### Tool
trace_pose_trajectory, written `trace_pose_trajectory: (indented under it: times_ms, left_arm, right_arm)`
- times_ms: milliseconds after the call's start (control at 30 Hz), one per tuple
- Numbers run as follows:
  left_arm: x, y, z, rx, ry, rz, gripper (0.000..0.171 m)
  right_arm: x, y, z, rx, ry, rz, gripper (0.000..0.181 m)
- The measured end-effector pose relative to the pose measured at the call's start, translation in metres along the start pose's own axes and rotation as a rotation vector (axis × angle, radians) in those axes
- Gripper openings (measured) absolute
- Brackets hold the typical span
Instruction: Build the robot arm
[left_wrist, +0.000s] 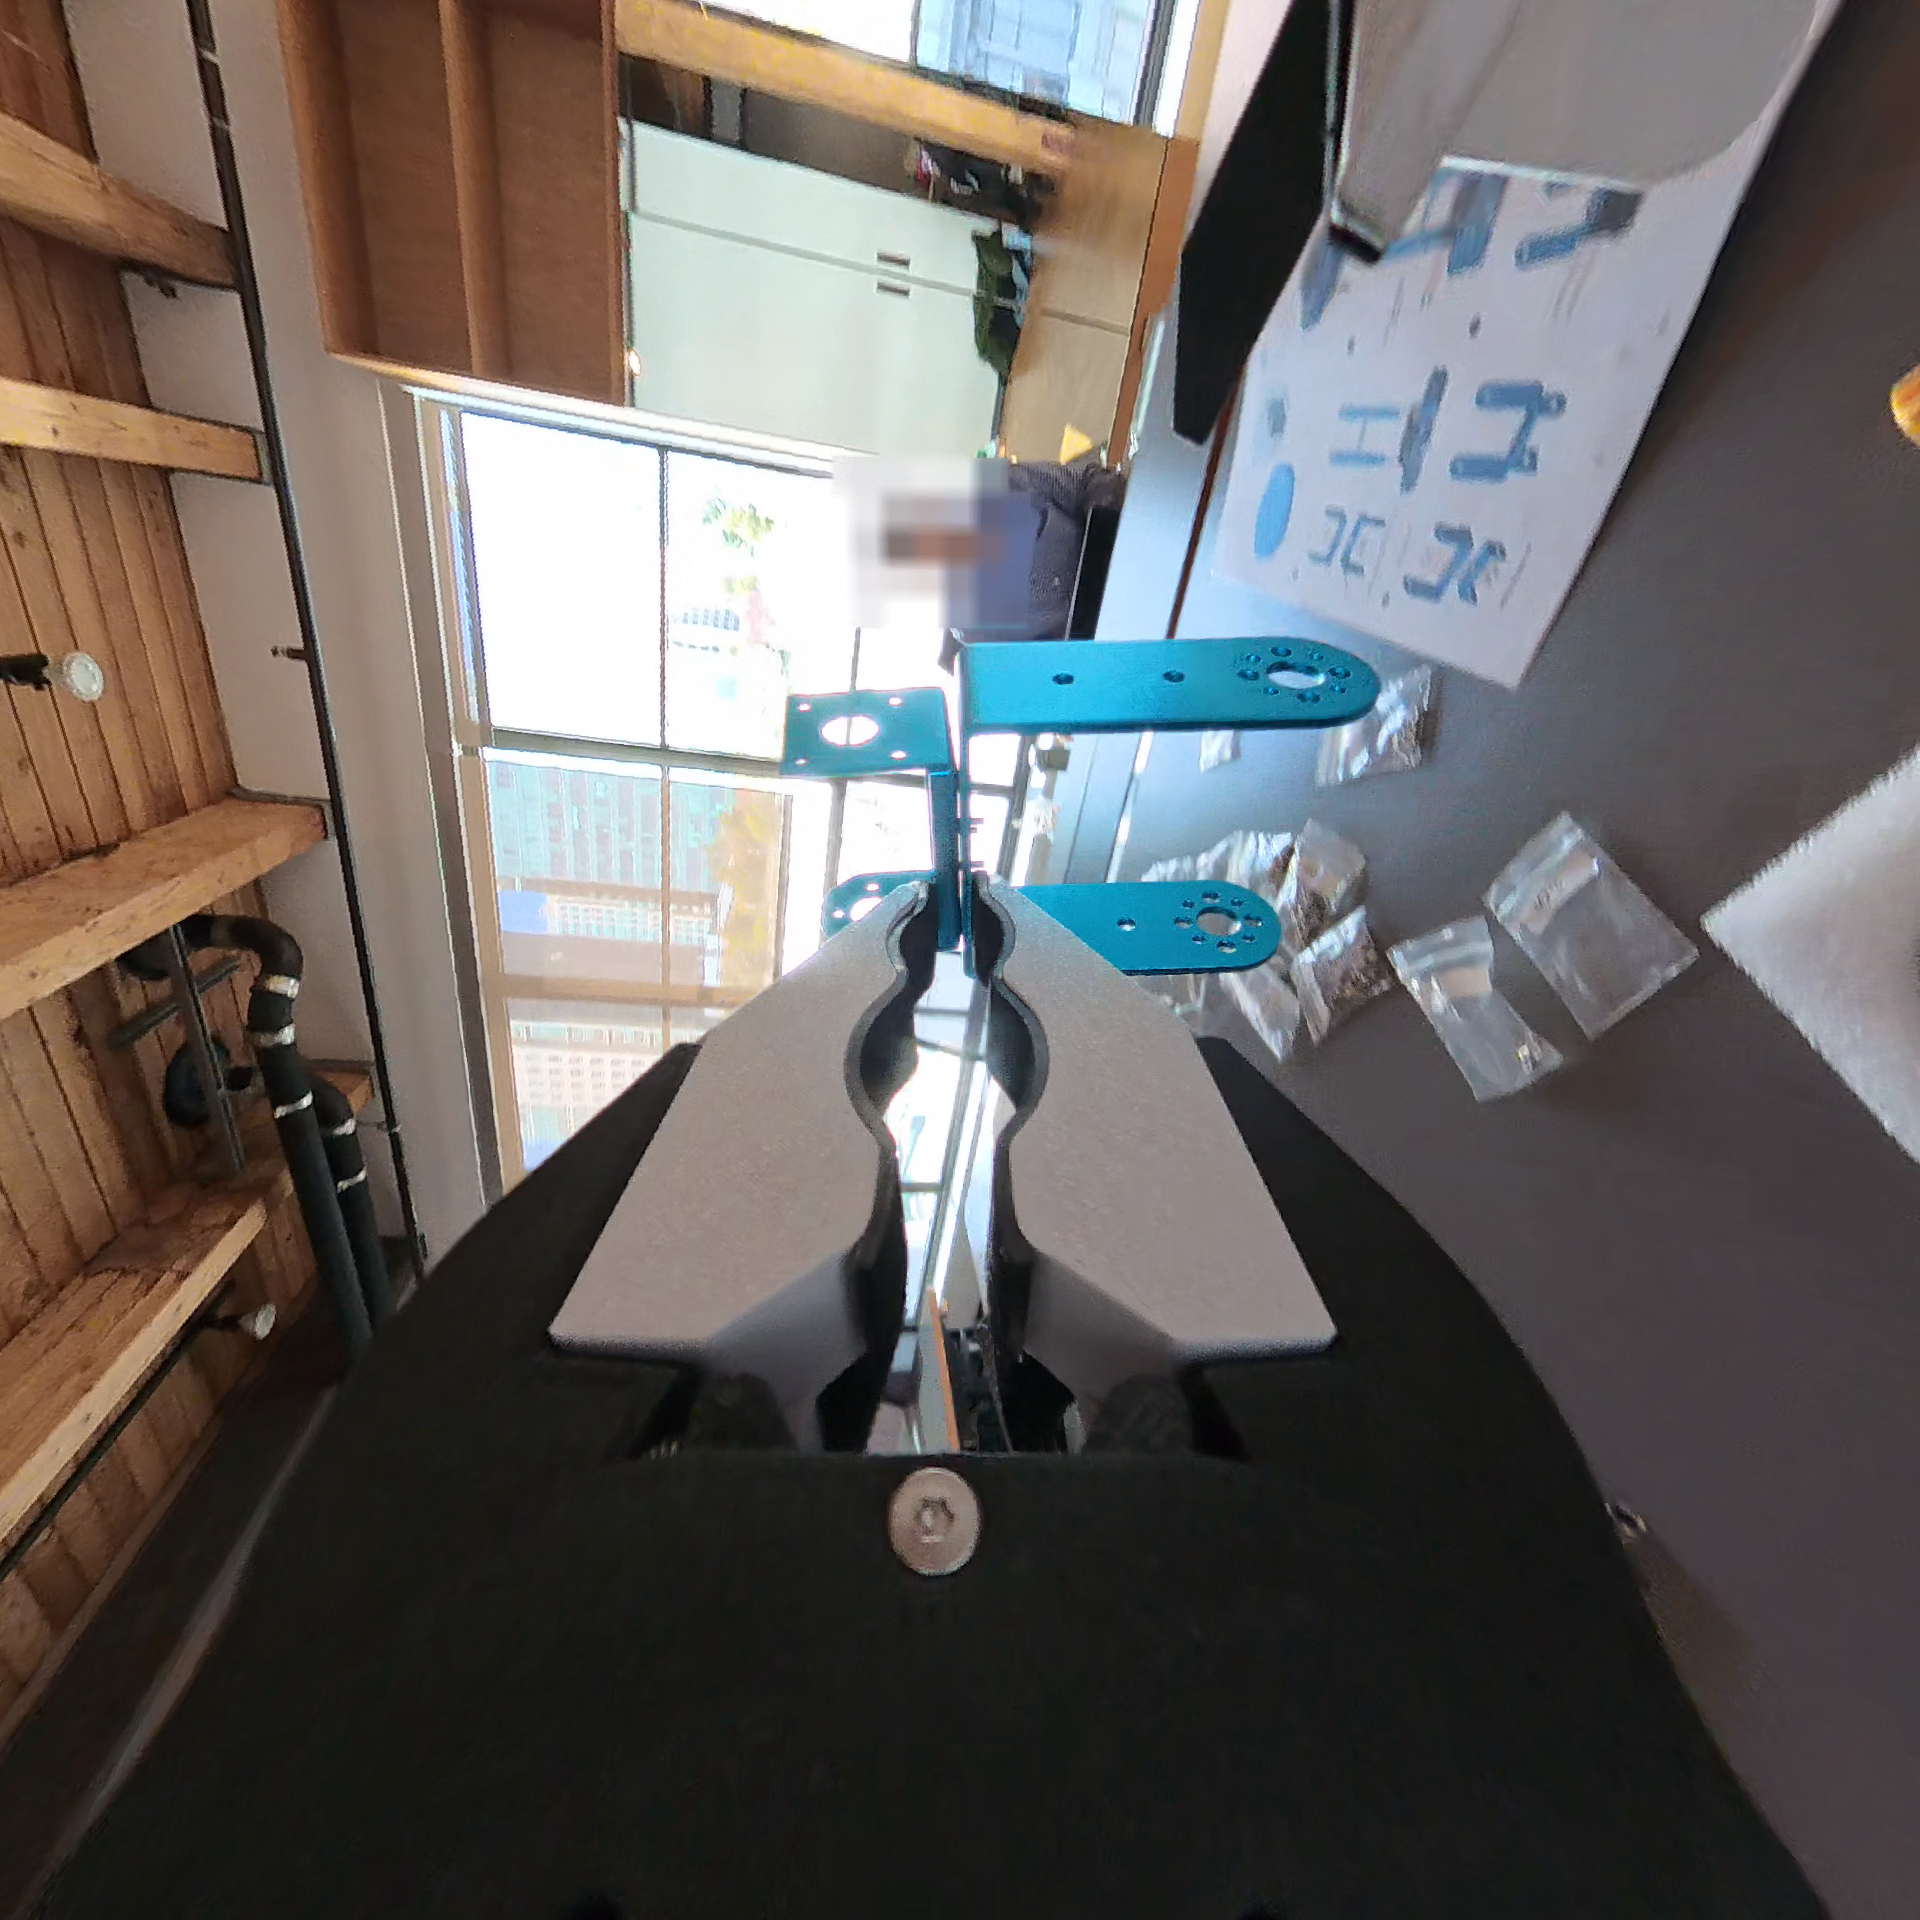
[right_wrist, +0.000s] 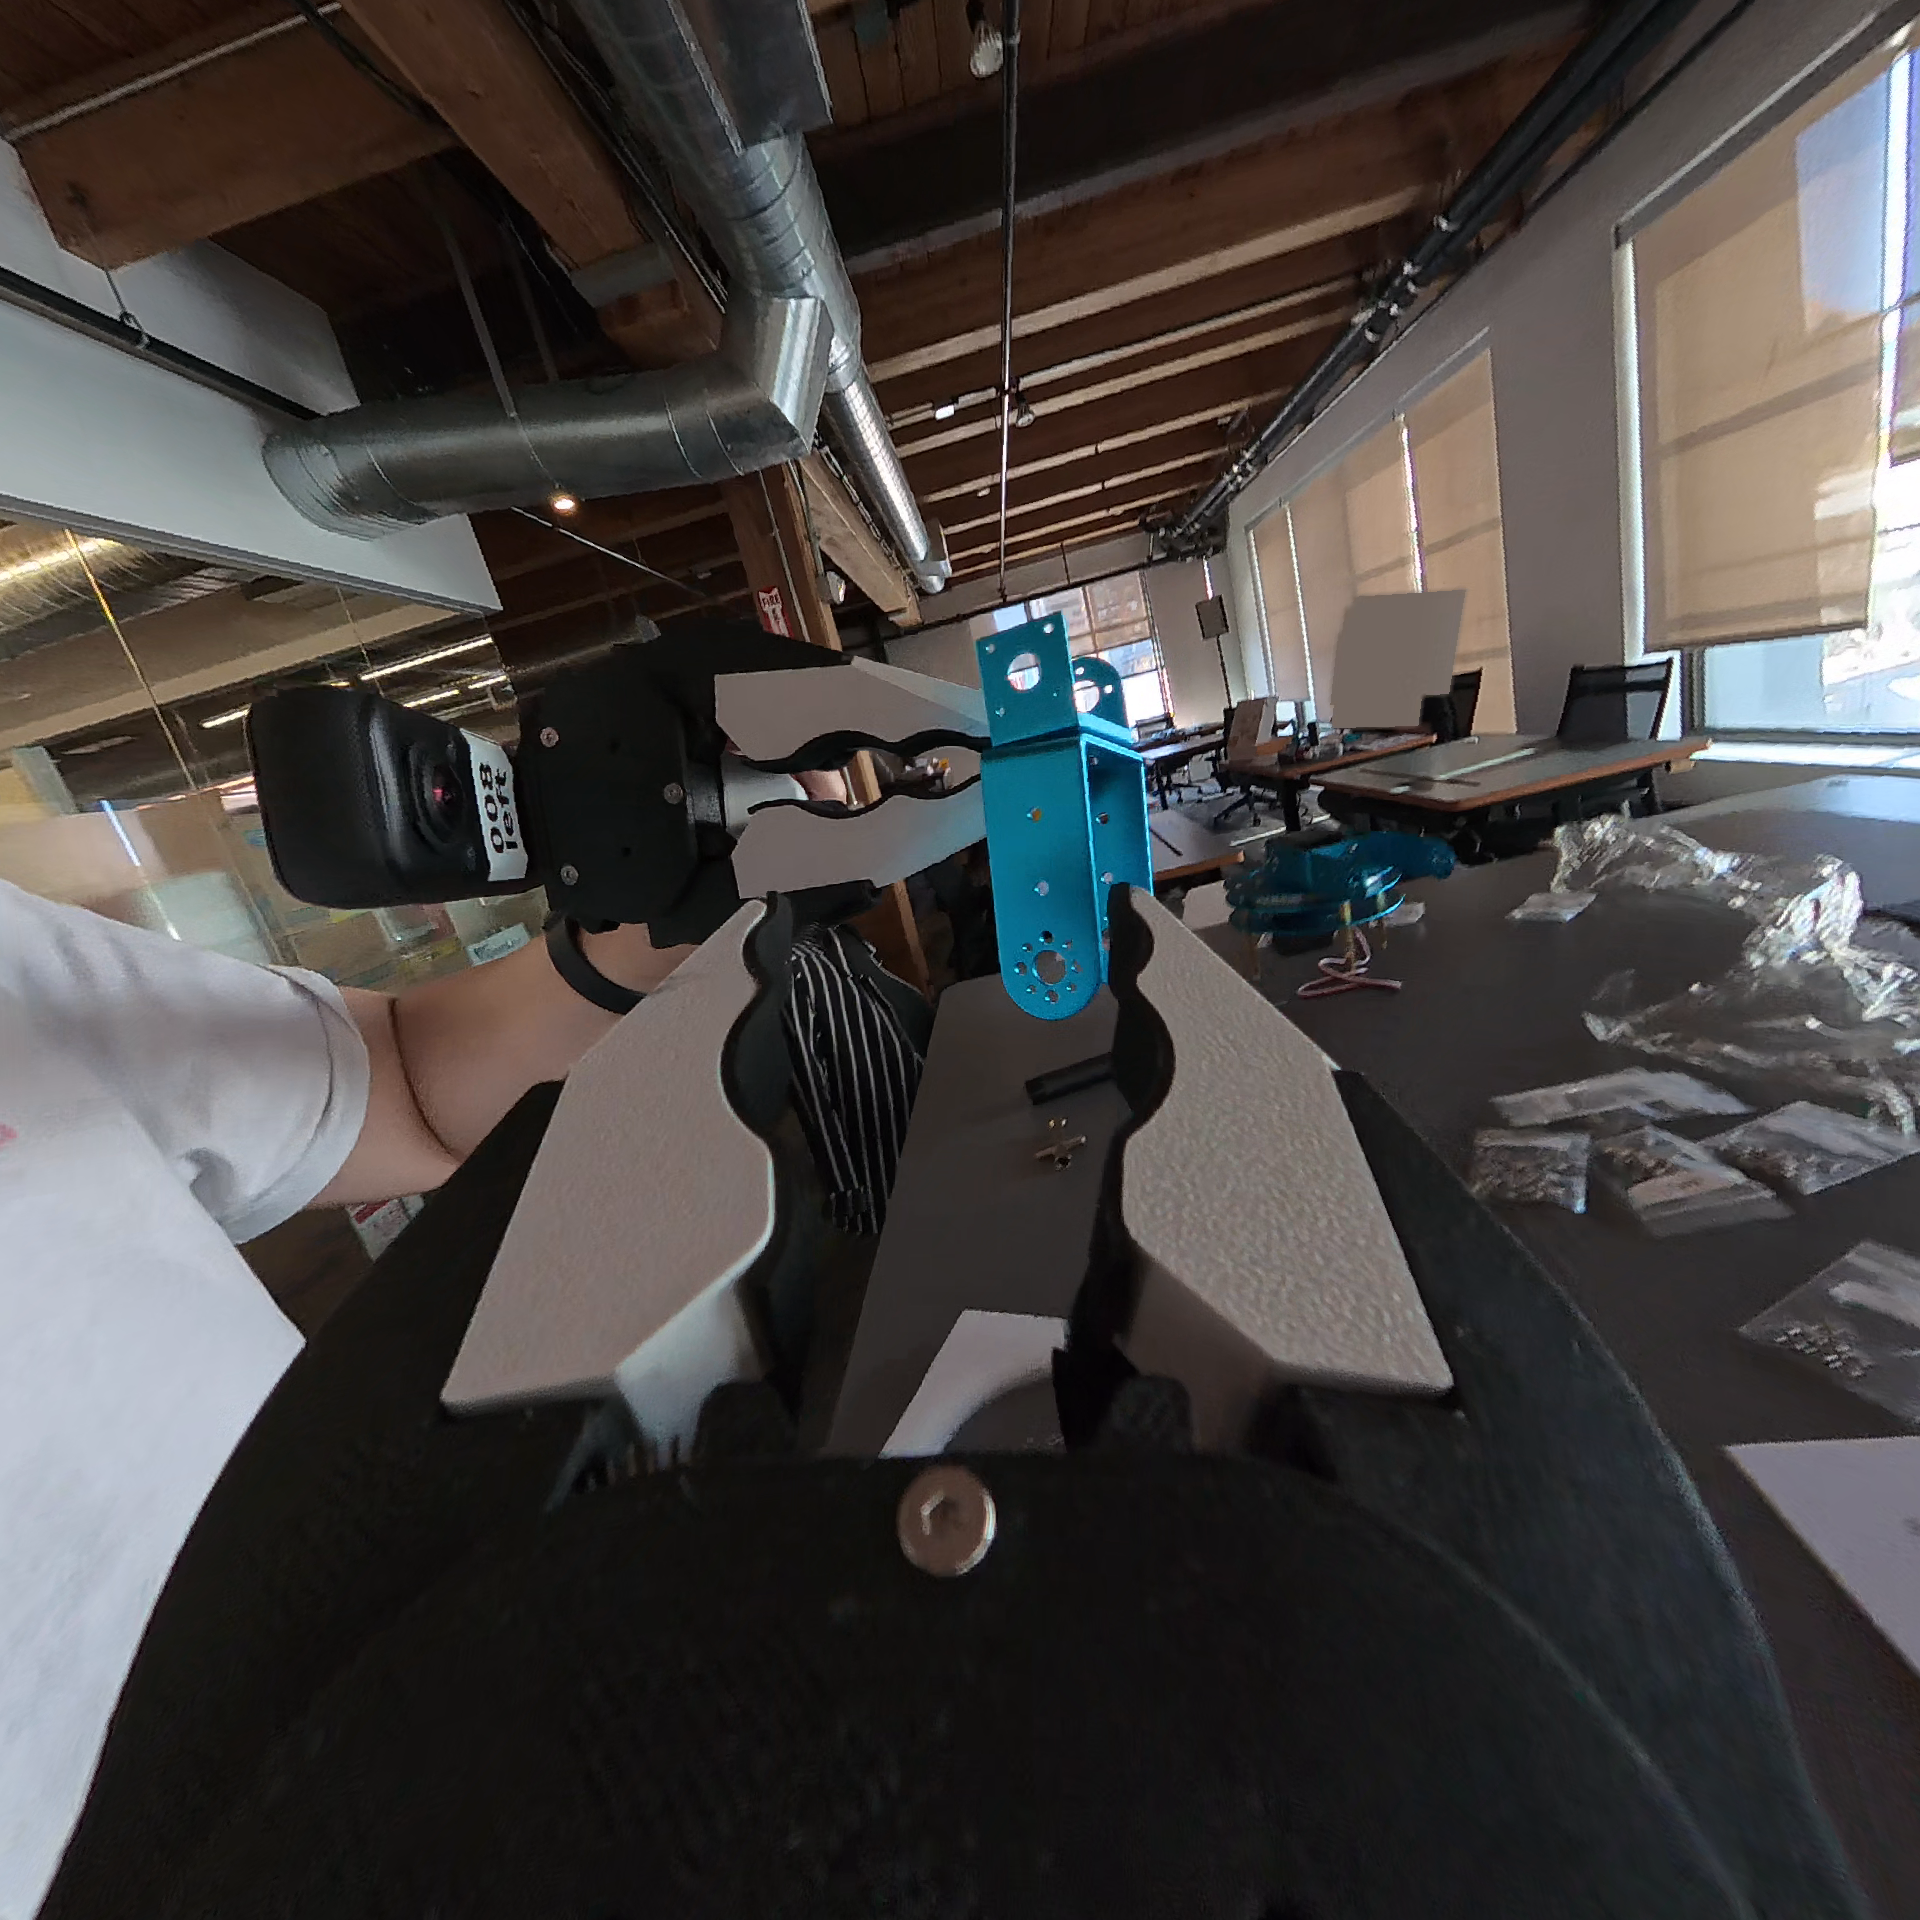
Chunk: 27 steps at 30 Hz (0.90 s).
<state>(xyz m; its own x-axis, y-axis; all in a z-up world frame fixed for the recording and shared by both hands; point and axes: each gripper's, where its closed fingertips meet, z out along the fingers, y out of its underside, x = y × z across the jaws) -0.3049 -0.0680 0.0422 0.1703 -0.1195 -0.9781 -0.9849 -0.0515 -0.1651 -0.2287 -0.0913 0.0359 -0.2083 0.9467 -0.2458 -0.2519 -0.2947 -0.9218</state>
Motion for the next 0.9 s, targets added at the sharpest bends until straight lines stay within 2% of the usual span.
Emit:
trace_pose_trajectory:
  times_ms: [100,233,300,367,467,600,700,767,900]
  left_arm:
    - [0.014,0.020,-0.003,-0.036,0.021,0.016,0.004]
    - [0.020,0.043,-0.007,-0.041,0.045,0.015,0.004]
    - [0.016,0.053,-0.010,-0.023,0.041,0.009,0.005]
    - [0.010,0.061,-0.011,0.001,0.041,-0.005,0.004]
    - [0.000,0.070,-0.011,0.045,0.037,0.001,0.004]
    - [-0.007,0.077,-0.008,0.131,0.042,-0.020,0.005]
    - [-0.009,0.077,-0.005,0.202,0.033,-0.027,0.005]
    - [-0.007,0.075,-0.003,0.255,0.051,-0.068,0.005]
    - [0.001,0.071,0.000,0.347,0.103,-0.149,0.004]
  right_arm:
    - [-0.002,0.020,0.010,-0.036,-0.006,0.013,0.060]
    - [-0.001,0.044,0.017,-0.085,0.023,-0.055,0.057]
    - [0.001,0.059,0.016,-0.134,0.060,-0.119,0.050]
    - [0.003,0.074,0.009,-0.219,0.102,-0.192,0.035]
    - [0.007,0.100,-0.008,-0.421,0.137,-0.236,0.014]
    - [0.024,0.142,-0.024,-0.781,0.208,-0.309,0.011]
    - [0.031,0.174,-0.026,-1.020,0.191,-0.379,0.013]
    - [0.037,0.185,-0.020,-1.062,0.183,-0.395,0.013]
    - [0.037,0.188,-0.007,-1.022,0.176,-0.342,0.012]
